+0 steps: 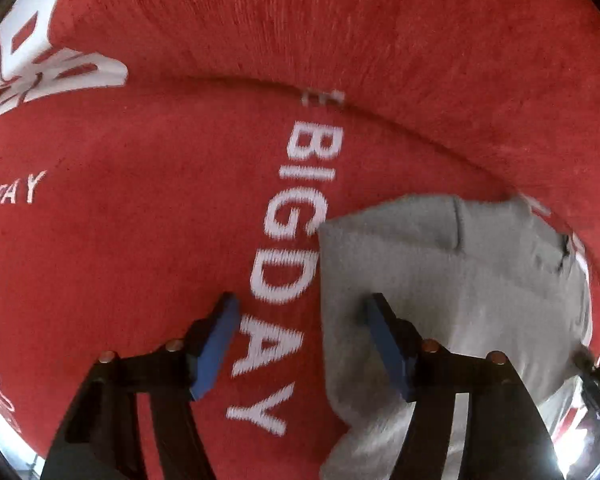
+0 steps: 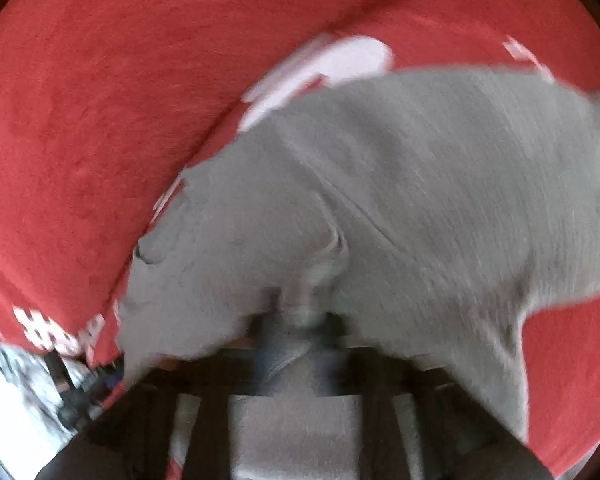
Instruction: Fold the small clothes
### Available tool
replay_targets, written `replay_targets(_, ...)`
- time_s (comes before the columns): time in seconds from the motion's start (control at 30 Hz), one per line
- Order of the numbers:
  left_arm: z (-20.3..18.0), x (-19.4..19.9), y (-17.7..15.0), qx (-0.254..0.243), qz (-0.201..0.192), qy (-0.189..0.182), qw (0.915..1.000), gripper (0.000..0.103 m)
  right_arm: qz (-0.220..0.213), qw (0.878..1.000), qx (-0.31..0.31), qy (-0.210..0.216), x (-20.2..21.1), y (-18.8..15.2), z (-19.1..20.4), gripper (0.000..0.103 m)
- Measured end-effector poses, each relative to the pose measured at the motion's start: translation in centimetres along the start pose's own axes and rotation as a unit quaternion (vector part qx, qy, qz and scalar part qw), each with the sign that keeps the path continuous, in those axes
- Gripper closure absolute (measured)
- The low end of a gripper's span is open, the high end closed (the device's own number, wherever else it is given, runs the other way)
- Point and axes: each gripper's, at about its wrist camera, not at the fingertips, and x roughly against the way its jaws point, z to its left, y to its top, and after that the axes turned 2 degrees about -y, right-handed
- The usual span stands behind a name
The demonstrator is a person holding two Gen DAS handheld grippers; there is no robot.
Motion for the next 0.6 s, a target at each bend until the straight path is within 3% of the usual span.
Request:
replay_targets(0.13,-0.7,0.3,0.1,-0.015,-0.002,0.005,0.9999,0.035,-0.042,0.994,0.096,-0.004,1.9,1.7,2.9,0.095)
replay_targets(0.23,-0.8,0.0,0.1,-0.016,0.009,0.002,0.9998,0.035,-0.028,0.996,0.073,-0.037,0.6,3.0,1.2,0.09)
replay_targets(0.3,-0.9,-0.1,0.4,-0.013,0.011,-0.005,0.9998,0.035,0.006,0.997,0.025,-0.079,-0.5,2.9,-0.7,0.073)
replay_targets(0.4,-1.3,-0.3,0.7,-0.02,0.013,-0.017,0.9996,0.038,0.011,1.0,0.0,-0.022,0.5,-0.2,-0.4,0.065)
replay_targets(0.43,-1.6,-0.3,0.8,-0.03,0.012,-0.022,0.9992,0.051,0.02,1.0,0.001,0.009,0.4,-1.3,0.4,0.065)
replay_targets(0.47,-1.7,-0.3,1.0,-0.034,0.013,-0.025,0.999,0.059,0.04,0.998,0.005,0.053,0.0,-3.1,1.8,0.065)
replay_targets(0.53,-2.0,-0.3,1.2,-0.042,0.016,-0.04,0.9982,0.068,0.106,0.985,0.027,0.133,-2.5,-7.7,6.1,0.064)
replay_targets(0.6,-2.2,-0.3,1.3,-0.045,0.019,-0.047,0.9977,0.071,0.161,0.969,0.037,0.182,-5.3,-11.2,9.8,0.064)
